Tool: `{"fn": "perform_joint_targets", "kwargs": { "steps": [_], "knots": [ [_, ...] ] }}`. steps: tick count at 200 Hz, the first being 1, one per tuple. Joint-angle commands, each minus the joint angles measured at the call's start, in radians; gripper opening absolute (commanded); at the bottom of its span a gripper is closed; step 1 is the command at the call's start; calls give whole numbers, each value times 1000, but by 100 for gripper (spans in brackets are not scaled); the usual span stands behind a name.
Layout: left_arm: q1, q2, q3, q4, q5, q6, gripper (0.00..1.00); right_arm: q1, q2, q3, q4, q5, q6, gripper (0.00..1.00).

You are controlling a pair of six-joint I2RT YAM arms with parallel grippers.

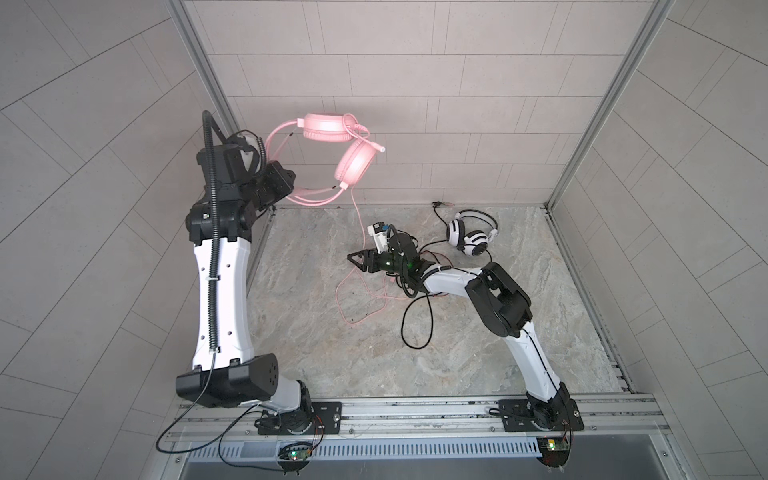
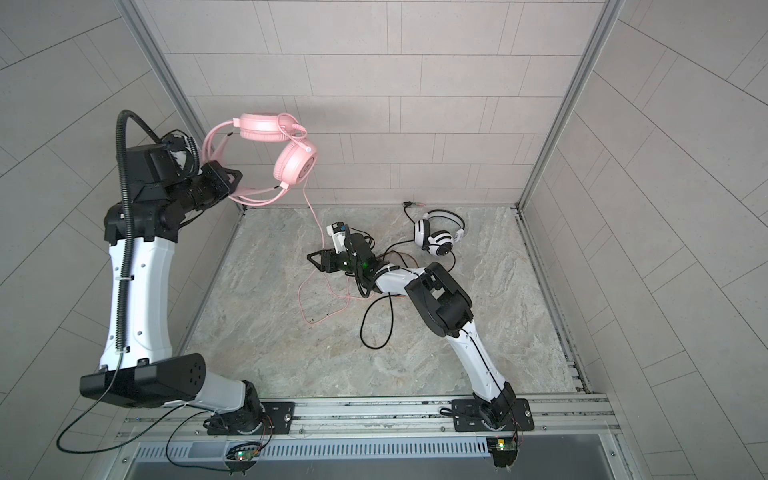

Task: Wrap the headphones
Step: 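Grasp the pink cable again with the right gripper while the left holds the headset up, then lift the pink cable with the right gripper while the left lowers the headset toward it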

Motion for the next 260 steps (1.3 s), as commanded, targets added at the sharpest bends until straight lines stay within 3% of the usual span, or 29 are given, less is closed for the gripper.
{"fn": "perform_joint_targets", "kwargs": {
  "steps": [1, 12, 44, 83, 119, 134, 163, 191, 224, 260],
  "knots": [
    [24, 4, -11, 103, 52, -85, 0, 12, -9, 32, 42, 34, 22, 23],
    [33, 10, -15, 108, 54, -95, 0, 15, -29, 29, 6, 20, -1, 12],
    [56, 19, -38, 121, 3, -119, 0, 28, -183, -90, -184, 49, -138, 6],
    [64, 7, -144, 248, -109, -218, 0, 79, -380, -97, -746, 132, -407, 4],
    [51, 35, -160, 266, -179, -230, 0, 193, -532, -34, -1173, 320, -610, 4],
    [27, 53, -145, 212, -229, -171, 0, 250, -569, 60, -1340, 397, -675, 4],
    [-88, 84, -122, 82, -491, 63, 0, 343, -611, 274, -1575, 523, -757, 4],
    [-178, 147, -97, 18, -591, 167, 0, 391, -589, 529, -1765, 613, -799, 5],
    [-275, 229, -21, -117, -595, 348, 0, 396, -529, 813, -1935, 773, -855, 5],
    [-325, 199, -78, -176, -446, 517, 0, 313, -558, 857, -1945, 853, -862, 5]
  ]
}}
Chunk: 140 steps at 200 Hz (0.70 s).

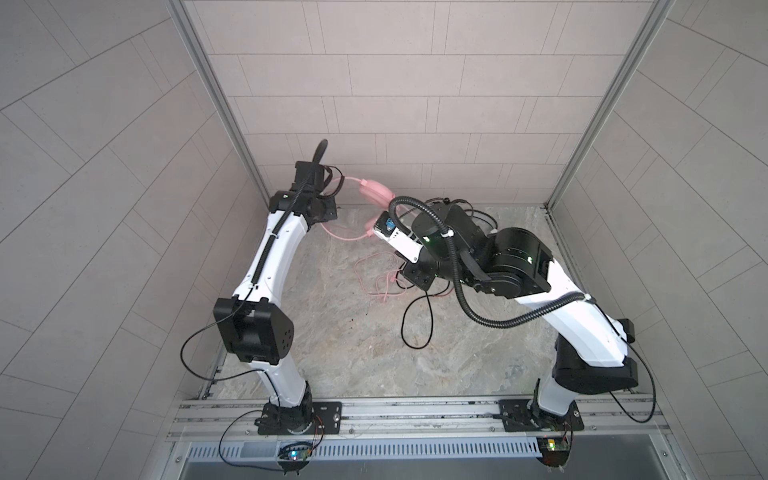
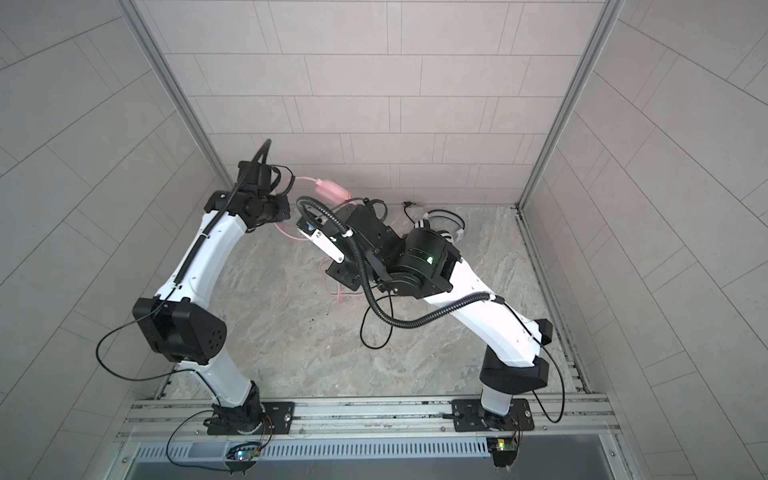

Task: Wrap the headphones
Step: 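Lift the pink cable with the right gripper while the left lowers the headset toward it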

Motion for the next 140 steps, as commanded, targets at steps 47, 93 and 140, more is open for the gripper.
{"fn": "perform_joint_targets", "kwargs": {
  "steps": [47, 93, 140],
  "knots": [
    [-15, -103, -20, -166, 278, 328, 0, -240, -67, -33, -86, 171, -21, 5],
    [-33, -119, -44, -257, 468, 396, 0, -371, -90, -98, -25, 168, -38, 5],
    [-65, -146, -53, -286, 385, 410, 0, -409, -55, -39, -10, 138, -21, 5]
  ]
}}
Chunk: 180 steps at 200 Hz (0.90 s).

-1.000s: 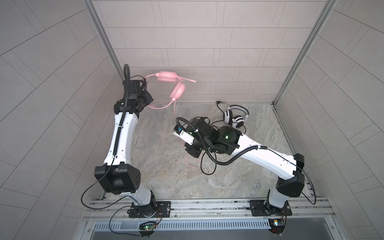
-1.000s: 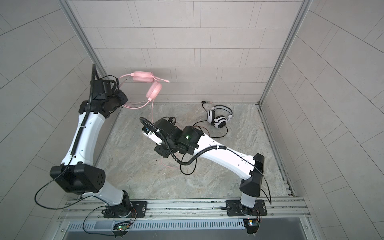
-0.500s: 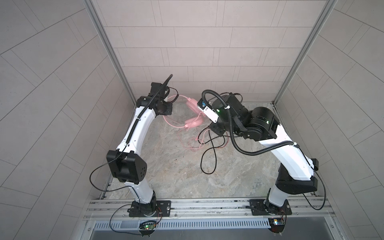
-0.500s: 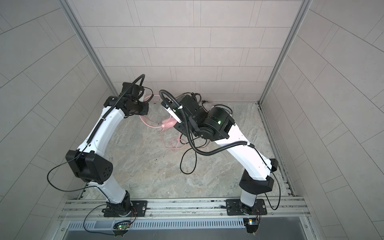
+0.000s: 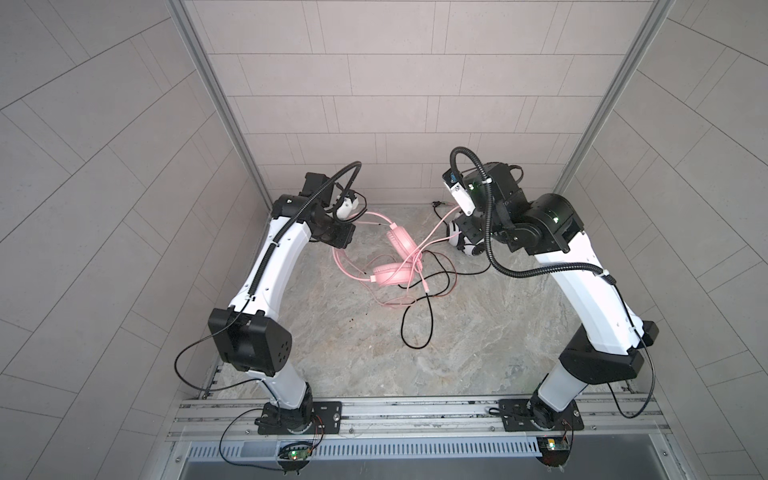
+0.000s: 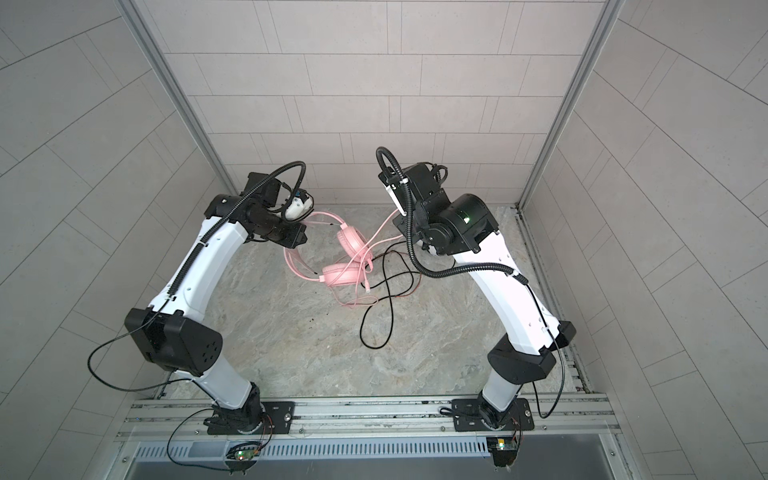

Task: Wrap the headphones

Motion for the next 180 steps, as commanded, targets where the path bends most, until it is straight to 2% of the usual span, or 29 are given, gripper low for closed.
{"fn": "perform_joint_targets", "kwargs": {
  "steps": [1, 30, 46, 84, 110, 130, 157, 180],
  "knots": [
    [-7, -69, -8, -27, 11, 27, 0, -19, 8, 57, 25, 6, 13, 5],
    [-6, -87, -23, 38, -171, -52, 0, -2, 78, 262, -53, -249, 75, 6],
    [-5, -97, -23, 79, -242, -100, 0, 48, 107, 329, -112, -261, 92, 6],
    [-4, -118, -42, 168, -335, -153, 0, 152, 118, 330, -220, -310, 132, 6],
    [-4, -119, -54, 187, -393, -165, 0, 159, 67, 240, -243, -367, 176, 6],
    [0, -119, -70, 204, -380, -169, 0, 156, 32, 167, -246, -354, 194, 6],
    [0, -117, -73, 206, -353, -176, 0, 124, 27, 135, -289, -222, 208, 6],
    [2, -124, -76, 204, -365, -167, 0, 100, 7, 129, -284, -222, 223, 6]
  ]
}}
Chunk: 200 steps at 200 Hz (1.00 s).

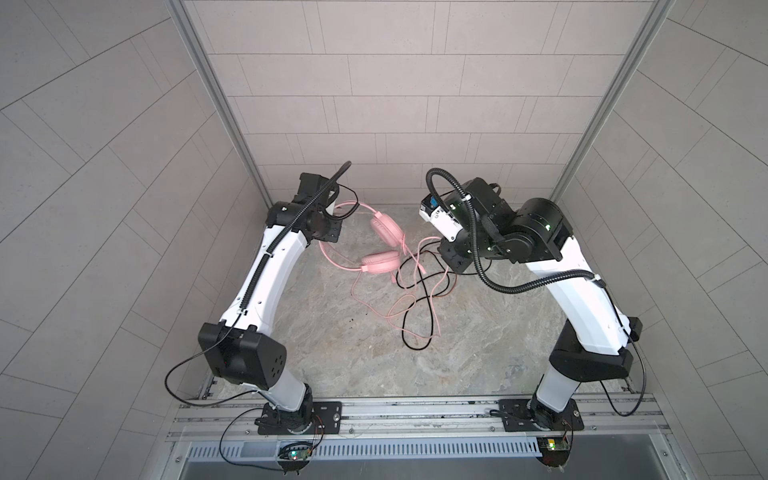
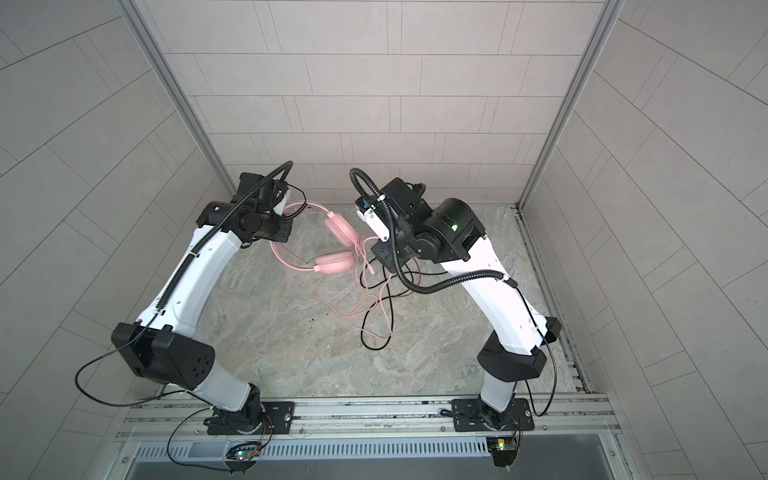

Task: Wrap the headphones

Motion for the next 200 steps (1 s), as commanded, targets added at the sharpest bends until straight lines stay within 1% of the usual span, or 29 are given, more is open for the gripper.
{"fn": "perform_joint_targets", "kwargs": {
  "steps": [1, 21, 39, 62, 91, 121, 137, 175, 200],
  "knots": [
    [6, -44, -1, 49, 11, -28, 0, -21, -60, -1, -23, 54, 36, 6],
    [6, -51, -13, 62, 62, -25, 0, -20, -58, -8, 27, 22, 19, 6],
    [6, -46, -11, 66, 127, -37, 0, -10, -20, 4, 50, -17, -15, 6],
    [6, -45, -2, 68, 200, -45, 0, 5, 28, 43, 20, 22, -81, 6],
    [6, -41, -2, 71, 295, -33, 0, 5, 23, 28, 63, 79, -133, 6],
    [6, -5, 18, 50, 372, -27, 0, 12, 24, 60, 92, -12, -155, 6],
    [6, 8, 25, 61, 439, -37, 0, 27, 31, 65, 85, -42, -165, 6],
    [2, 39, 49, 89, 602, -87, 0, 32, 26, 29, 81, -41, -169, 6],
    [-19, 59, 53, 88, 654, -94, 0, 32, 27, 48, 87, -65, -168, 6]
  ]
}}
